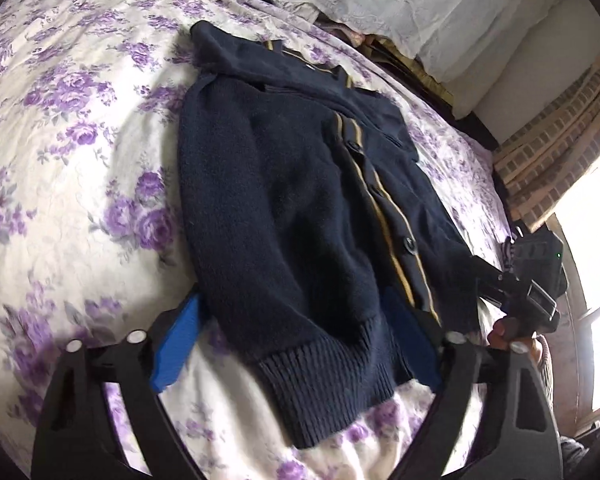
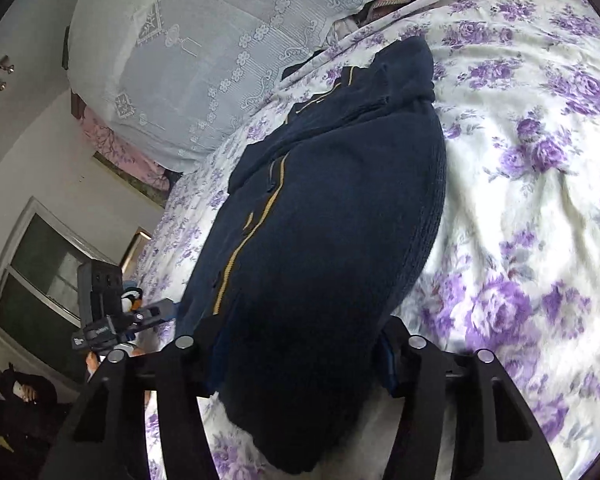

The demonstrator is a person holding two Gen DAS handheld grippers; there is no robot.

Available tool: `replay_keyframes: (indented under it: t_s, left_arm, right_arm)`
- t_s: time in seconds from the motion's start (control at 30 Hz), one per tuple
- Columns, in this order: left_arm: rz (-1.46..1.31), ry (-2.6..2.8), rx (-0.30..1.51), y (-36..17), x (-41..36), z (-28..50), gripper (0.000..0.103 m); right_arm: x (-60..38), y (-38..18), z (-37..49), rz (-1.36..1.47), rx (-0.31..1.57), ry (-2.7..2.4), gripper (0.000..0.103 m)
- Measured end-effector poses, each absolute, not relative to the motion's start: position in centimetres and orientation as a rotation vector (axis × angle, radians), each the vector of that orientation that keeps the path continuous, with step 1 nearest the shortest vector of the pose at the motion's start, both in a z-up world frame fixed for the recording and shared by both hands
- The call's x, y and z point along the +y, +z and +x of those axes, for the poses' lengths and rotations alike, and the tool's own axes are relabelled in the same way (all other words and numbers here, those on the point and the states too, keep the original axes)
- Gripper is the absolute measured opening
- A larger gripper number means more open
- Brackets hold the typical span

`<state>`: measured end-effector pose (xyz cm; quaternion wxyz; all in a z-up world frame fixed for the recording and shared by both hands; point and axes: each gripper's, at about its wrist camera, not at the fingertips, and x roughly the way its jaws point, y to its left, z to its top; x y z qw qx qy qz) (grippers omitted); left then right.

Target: Fold small clothes

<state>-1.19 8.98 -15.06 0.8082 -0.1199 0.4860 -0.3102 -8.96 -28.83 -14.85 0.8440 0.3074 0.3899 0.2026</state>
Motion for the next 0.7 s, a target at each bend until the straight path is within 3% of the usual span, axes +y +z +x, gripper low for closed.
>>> replay_keyframes:
  t_s: [0.1,0.2,0.3,0.33,0.37,0.43,0.5,0.57,0.6,0.7]
  left_arm:
    - [-0.166,-0.638,1.03,-15.2,7.3,-1.3,0.082]
    - [-0.127,-0.642,1.015,-15.3,6.2,-0.8,0.091]
    - [-0.116,-0.637,0.997,-15.3,5.8,-0.8,0.089]
    - [-0.121,-0.644,0.989,-15.1,5.9,-1.0,0.083]
    - [-0.127,-0.648,0.986,-15.0,6.1,-1.2,0.073]
    - [-0.133,-0.647,0.985,-15.1,6.2,-1.4,0.067]
    - [-0.127,-0.648,0.985,-15.1,6.3,-1.5,0.067]
    - [-0.132,-0.652,0.988,-15.3,6.1,-1.2,0.067]
    - [-0.142,-0.653,0.992,-15.4,6.1,-0.9,0.067]
    - [-0.217,-0.69,1.005,-15.7,6.3,-0.1,0.085]
  right_arm:
    - [-28.4,-14.9,-8.9,0.628,0.833,0.429,0.057]
    - [-27.7,-15.0,-8.2,0.607,0.847,0.435,0.059]
    - [-27.7,-15.1,-7.8,0.632,0.838,0.458,0.063]
    - [-27.7,-15.1,-7.8,0.637,0.834,0.464,0.064]
    - [-27.7,-15.1,-7.8,0.642,0.826,0.476,0.068]
    - [-27.3,-14.9,-8.0,0.639,0.819,0.509,0.078]
    - [-26.6,-14.6,-8.1,0.615,0.818,0.539,0.092]
    - [-25.4,-14.3,-7.8,0.562,0.83,0.56,0.1]
    - [-25.0,-14.3,-7.7,0.544,0.837,0.55,0.1]
    - [-25.3,-14.3,-7.1,0.589,0.81,0.55,0.1]
